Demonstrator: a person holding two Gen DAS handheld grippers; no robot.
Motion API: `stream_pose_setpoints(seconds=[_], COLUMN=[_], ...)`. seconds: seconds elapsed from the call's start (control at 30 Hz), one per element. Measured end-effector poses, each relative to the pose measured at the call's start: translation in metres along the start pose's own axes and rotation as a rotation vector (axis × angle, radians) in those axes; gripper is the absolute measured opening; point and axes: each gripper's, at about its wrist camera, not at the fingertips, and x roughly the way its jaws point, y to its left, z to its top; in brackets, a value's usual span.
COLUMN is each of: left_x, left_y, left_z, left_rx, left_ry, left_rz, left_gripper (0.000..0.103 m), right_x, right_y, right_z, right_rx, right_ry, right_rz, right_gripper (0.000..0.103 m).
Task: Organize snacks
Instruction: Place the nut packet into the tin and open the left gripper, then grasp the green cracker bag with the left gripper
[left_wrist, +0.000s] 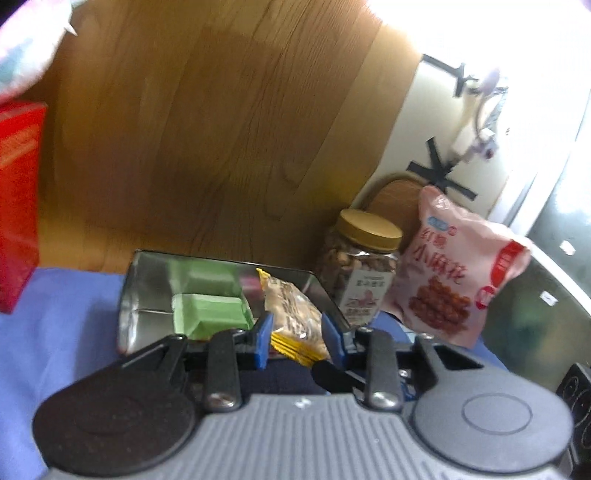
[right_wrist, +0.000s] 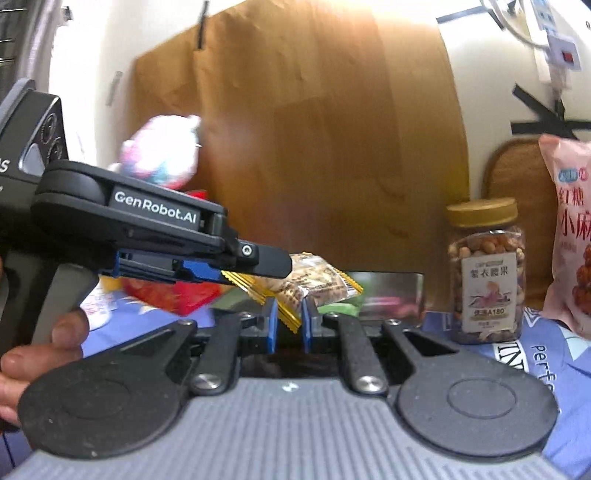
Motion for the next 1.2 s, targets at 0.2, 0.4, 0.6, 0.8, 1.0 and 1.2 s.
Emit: stream_pose_setpoints(seconds=[0.2,0.4,0.6,0.8,1.0,1.2], left_x=[0.028,-0.032,-0.056,-0.047,-0.052,-0.066], left_y=[-0.001,0.019,0.059,0.069,0.05,0.032], left_z=[-0.007,-0.021,-0.056,-0.086,-0.091,-0.09], left_rx=[0.031,0.032,-0.038,-0.073,-0.013,0.012], left_ry=[0.073,0.021,0.141,0.245,0.229,0.169], left_rz=[0.041,0.054,0.095,0.075,0.07,0.044], left_gripper=[0.034,0.039,0.052,0.047,0.035,0.032], right_x=[0.009,-0.03,-0.028,-0.015,-0.002,-0.029], right_y=[-0.013,-0.017,0.003,0.05,0.057,0.053], right_z=[-0.009,-0.023,-0.059,-0.071,-0.073,-0.069], right_rx=[0.006,0.133,0.261,0.111,0.064,0.045], right_ry=[0.015,0.05,0.246,0.331,0.331,0.254], right_rz=[-0.119,-0.05,0.143,0.159,0.085,0.056], right_gripper=[0.034,0.034,0.035,0.052,0.036,0.031])
